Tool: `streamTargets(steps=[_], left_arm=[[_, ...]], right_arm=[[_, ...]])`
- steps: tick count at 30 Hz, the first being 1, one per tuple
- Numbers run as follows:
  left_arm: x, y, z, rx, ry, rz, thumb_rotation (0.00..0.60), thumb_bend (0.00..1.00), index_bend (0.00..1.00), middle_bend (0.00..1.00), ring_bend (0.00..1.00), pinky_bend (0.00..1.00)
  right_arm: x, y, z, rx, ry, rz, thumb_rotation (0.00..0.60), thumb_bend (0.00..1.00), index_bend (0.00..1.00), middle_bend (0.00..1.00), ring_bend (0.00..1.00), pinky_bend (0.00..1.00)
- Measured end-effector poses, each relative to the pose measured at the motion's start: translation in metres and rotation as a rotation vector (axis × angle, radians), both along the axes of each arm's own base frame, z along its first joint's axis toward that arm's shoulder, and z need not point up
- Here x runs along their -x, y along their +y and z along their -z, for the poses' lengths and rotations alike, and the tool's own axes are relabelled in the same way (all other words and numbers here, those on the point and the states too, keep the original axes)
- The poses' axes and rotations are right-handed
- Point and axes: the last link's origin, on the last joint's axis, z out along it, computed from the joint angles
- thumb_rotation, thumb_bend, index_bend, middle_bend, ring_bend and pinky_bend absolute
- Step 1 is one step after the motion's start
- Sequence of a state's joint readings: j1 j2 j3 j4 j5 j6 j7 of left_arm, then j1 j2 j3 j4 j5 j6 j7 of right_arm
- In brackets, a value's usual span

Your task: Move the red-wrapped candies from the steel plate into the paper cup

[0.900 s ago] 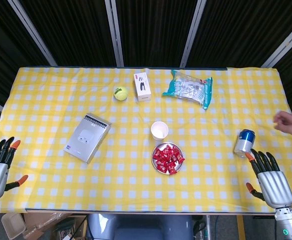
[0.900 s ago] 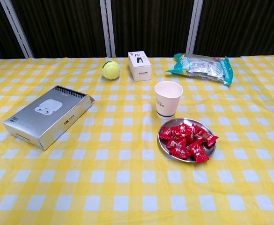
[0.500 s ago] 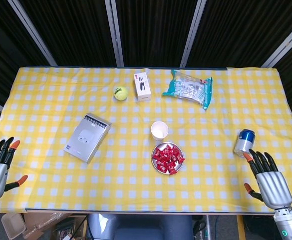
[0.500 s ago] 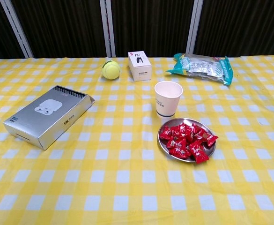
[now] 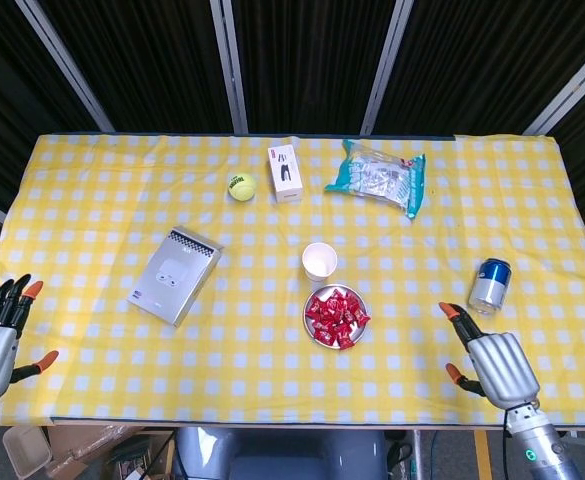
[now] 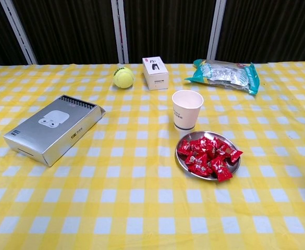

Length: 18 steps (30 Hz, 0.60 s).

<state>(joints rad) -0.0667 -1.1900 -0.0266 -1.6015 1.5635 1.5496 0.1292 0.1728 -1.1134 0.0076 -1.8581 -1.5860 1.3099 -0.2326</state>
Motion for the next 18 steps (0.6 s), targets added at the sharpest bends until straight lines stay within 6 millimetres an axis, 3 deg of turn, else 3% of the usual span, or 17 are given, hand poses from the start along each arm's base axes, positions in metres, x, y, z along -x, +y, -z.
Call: streamTargets(steps=[2,4,6,9,11,18], left_arm=[[0.000,0.000,0.000,0.002,-0.004,-0.004,0.600,0.00,0.00,0.00,0.00,0.00],[0.001,0.000,-0.001,0.005,-0.009,-0.008,0.600,0.00,0.00,0.00,0.00,0.00],[0.001,0.000,-0.001,0.013,-0.011,-0.015,0.600,0.00,0.00,0.00,0.00,0.00],[0.002,0.000,-0.002,0.020,-0.017,-0.021,0.600,0.00,0.00,0.00,0.00,0.00],[0.002,0.000,-0.003,0.021,-0.022,-0.022,0.600,0.00,0.00,0.00,0.00,0.00],[0.004,0.001,-0.004,0.039,-0.043,-0.043,0.600,0.00,0.00,0.00,0.00,0.00]], right_arm=[[-0.011,-0.006,0.010,-0.028,0.004,-0.001,0.600,0.34,0.00,0.19,0.69,0.90],[-0.020,-0.010,0.019,-0.050,0.012,-0.007,0.600,0.34,0.00,0.30,0.69,0.91],[-0.030,-0.015,0.029,-0.070,0.025,-0.019,0.600,0.34,0.00,0.51,0.74,0.95],[-0.046,-0.022,0.046,-0.086,0.041,-0.045,0.600,0.34,0.00,0.68,0.84,0.99],[-0.056,-0.027,0.058,-0.096,0.043,-0.053,0.600,0.34,0.00,0.73,0.88,1.00],[-0.071,-0.042,0.083,-0.153,0.048,-0.008,0.600,0.34,0.00,0.73,0.88,1.00]])
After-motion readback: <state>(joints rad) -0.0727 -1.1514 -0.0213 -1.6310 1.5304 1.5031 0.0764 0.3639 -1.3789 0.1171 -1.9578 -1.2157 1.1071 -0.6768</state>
